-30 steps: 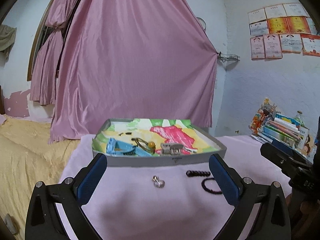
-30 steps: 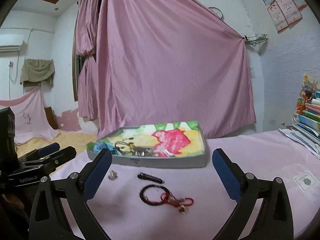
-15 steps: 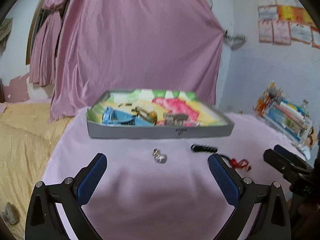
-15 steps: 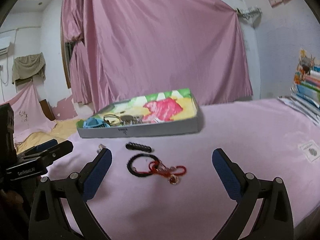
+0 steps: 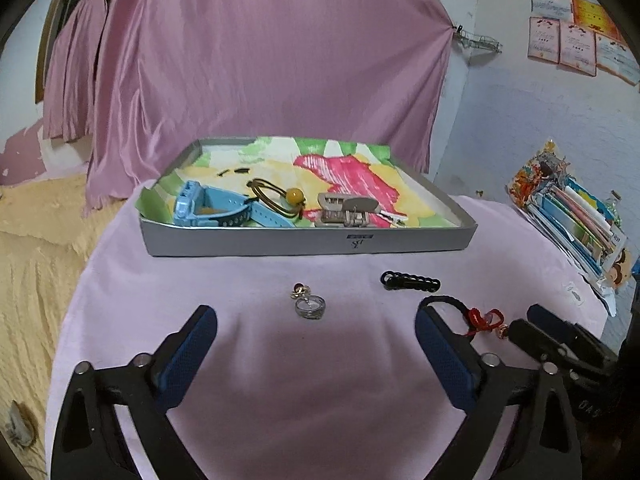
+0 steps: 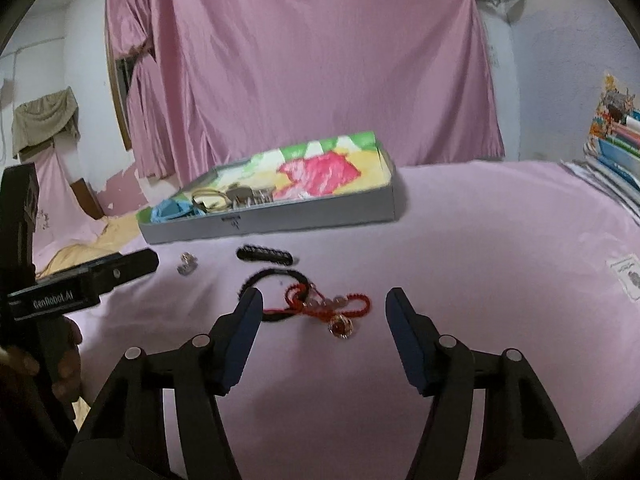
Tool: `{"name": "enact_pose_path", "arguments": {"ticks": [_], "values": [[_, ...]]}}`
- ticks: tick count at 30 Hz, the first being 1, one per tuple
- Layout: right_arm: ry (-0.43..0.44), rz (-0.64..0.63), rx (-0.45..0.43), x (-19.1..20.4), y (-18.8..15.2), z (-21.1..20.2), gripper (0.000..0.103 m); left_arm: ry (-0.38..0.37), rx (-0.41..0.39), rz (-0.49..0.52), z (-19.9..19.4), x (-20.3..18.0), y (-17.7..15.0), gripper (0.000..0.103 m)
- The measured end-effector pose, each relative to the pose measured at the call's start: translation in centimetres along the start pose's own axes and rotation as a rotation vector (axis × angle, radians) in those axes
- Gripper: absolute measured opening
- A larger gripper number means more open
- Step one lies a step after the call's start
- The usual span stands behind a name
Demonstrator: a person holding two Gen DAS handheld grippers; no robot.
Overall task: Organize jewelry
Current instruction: 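Grasp the silver ring with the left tool while the right grasps the red-tasseled pendant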
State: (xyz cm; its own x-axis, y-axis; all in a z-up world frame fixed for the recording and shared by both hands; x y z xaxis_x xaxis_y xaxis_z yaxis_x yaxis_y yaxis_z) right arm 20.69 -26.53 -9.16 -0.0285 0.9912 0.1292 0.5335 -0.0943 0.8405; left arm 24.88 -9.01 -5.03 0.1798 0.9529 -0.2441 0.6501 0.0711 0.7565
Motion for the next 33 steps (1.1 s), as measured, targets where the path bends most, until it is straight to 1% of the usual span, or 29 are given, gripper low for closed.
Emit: {"name": "enact_pose_path", "arguments": {"ticks": [1, 3, 5, 7, 10, 12, 15, 17, 19, 21, 24, 25, 27, 28, 32, 33], "values": [[-0.004, 0.003, 0.014, 0.0, -0.2, 0.2, 0.055, 0.000, 0.014, -0.002, 0.3, 0.0, 0.0, 0.091], [-0.006, 0.007, 0.040, 0.0, -0.6, 0.6, 0.043, 0.005, 0.036, -0.005, 0.9, 0.0, -0.1, 0.085], [-0.007, 0.009, 0.068, 0.1, -1.0, 1.1, 0.037, 0.005, 0.062, -0.013, 1.4, 0.0, -0.2, 0.081], [-0.009, 0.003, 0.085, 0.2, -1.3, 1.4, 0.037, 0.007, 0.082, -0.025, 1.9, 0.1, -0.2, 0.077], [-0.013, -0.008, 0.089, 0.5, -1.1, 1.6, 0.034, 0.010, 0.114, -0.047, 2.7, 0.4, -0.2, 0.070], [-0.017, -0.014, 0.090, 0.7, -1.0, 1.8, 0.028, 0.008, 0.130, -0.055, 3.2, 0.5, -0.3, 0.064], [-0.006, -0.019, 0.092, 1.1, -0.9, 2.1, 0.021, 0.010, 0.150, -0.055, 3.8, 0.5, -0.4, 0.059], [0.000, -0.029, 0.091, 1.5, -0.8, 2.2, 0.021, 0.015, 0.149, -0.044, 4.0, 0.3, -0.4, 0.056], [0.012, -0.042, 0.092, 2.3, -0.7, 2.5, 0.021, 0.018, 0.148, -0.035, 4.1, 0.2, -0.3, 0.052], [0.025, -0.051, 0.093, 2.8, -0.6, 2.7, 0.016, 0.019, 0.150, -0.025, 4.2, 0.0, -0.3, 0.044], [0.041, -0.060, 0.094, 3.5, -0.5, 3.0, 0.016, 0.021, 0.155, -0.010, 4.3, -0.2, -0.3, 0.035], [0.046, -0.062, 0.093, 3.7, -0.5, 3.1, 0.016, 0.024, 0.155, -0.006, 4.3, -0.2, -0.3, 0.034], [0.058, -0.070, 0.095, 4.1, -0.4, 3.2, 0.012, 0.031, 0.154, 0.004, 4.3, -0.2, -0.4, 0.029], [0.063, -0.072, 0.095, 4.2, -0.5, 3.2, 0.012, 0.031, 0.154, 0.004, 4.3, -0.2, -0.4, 0.028], [0.079, -0.080, 0.093, 4.7, -0.5, 3.2, 0.012, 0.034, 0.159, -0.004, 4.5, 0.1, -0.2, 0.019], [0.081, -0.080, 0.093, 4.8, -0.5, 3.3, 0.012, 0.033, 0.159, -0.004, 4.4, 0.1, -0.3, 0.019]]}}
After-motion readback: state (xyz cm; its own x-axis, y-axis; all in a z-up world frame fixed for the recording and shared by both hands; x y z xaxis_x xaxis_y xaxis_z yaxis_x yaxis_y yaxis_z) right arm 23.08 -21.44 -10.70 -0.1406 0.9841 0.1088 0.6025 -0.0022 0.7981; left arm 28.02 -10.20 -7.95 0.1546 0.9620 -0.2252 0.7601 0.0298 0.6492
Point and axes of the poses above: each gripper's, at about its wrist camera, not at the fingertips, and z roughly the way its jaws point, x to its left, y to its top, the point moved 9 cm from there along z, roughly the way its jaws point, and after that the axes turned 6 degrees about -z, right-handed, at the moved point
